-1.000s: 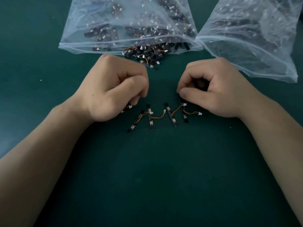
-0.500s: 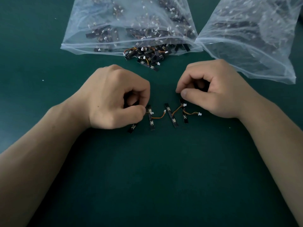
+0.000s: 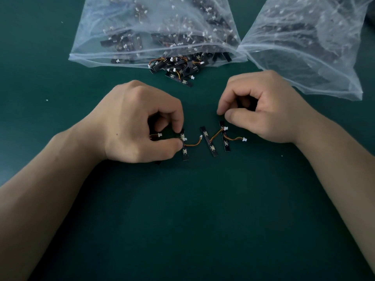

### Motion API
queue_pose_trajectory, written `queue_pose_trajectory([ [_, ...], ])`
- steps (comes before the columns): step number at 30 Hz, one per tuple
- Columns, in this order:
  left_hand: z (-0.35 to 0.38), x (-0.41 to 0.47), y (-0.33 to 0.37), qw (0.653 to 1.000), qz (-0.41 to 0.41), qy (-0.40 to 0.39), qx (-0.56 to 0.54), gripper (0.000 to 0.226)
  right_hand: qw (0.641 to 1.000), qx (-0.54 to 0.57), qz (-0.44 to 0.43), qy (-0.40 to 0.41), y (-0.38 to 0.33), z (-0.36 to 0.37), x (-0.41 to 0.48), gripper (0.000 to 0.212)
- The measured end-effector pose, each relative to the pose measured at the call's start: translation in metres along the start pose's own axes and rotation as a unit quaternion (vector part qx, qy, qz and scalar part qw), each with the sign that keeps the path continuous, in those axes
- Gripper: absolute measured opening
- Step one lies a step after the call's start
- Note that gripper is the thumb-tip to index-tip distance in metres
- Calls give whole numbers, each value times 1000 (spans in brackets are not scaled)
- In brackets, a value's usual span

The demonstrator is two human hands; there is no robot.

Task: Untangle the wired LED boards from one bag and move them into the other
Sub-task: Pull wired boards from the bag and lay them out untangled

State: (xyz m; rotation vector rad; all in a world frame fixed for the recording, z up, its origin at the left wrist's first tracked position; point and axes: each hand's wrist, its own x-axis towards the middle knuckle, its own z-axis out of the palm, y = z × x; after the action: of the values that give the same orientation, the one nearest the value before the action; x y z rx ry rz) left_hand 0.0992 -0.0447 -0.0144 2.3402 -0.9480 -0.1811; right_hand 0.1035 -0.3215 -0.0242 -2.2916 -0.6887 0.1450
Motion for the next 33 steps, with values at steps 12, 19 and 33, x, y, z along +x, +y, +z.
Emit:
queue_pose_trajectory([
  [12, 2, 1, -3, 1000, -3, 6, 12, 17, 1000, 13, 11, 6, 1, 0, -1, 12],
  [19, 0, 1, -4, 1000, -11, 2, -13, 13, 1000, 11, 11, 4, 1, -1, -1, 12],
  [33, -5, 2, -14, 995, -37, 78, -40, 38, 1000, 11, 5, 1, 2, -2, -2, 14],
])
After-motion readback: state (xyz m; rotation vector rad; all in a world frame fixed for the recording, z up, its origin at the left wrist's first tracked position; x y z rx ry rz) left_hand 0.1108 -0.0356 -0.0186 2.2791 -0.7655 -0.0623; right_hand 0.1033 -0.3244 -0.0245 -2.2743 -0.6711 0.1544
